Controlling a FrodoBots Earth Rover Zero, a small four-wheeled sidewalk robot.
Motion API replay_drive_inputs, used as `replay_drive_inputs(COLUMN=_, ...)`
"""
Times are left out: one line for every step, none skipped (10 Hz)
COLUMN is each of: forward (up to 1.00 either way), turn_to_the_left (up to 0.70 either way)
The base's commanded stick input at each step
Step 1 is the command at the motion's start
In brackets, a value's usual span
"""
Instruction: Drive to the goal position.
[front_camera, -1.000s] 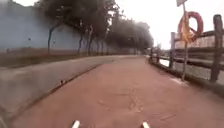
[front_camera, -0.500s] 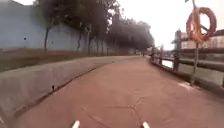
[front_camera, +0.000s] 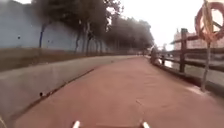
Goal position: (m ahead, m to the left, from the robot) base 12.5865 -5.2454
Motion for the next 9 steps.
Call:
replay_drive_inputs(forward=0.70, turn_to_the_left=-0.11)
replay_drive_inputs(forward=0.70, turn_to_the_left=0.00)
replay_drive_inputs(forward=0.70, turn_to_the_left=0.00)
replay_drive_inputs(forward=0.70, turn_to_the_left=0.00)
replay_drive_inputs(forward=0.70, turn_to_the_left=0.00)
replay_drive_inputs(forward=0.70, turn_to_the_left=0.00)
replay_drive_inputs(forward=0.70, turn_to_the_left=0.00)
replay_drive_inputs(forward=0.70, turn_to_the_left=0.00)
replay_drive_inputs(forward=0.70, turn_to_the_left=0.00)
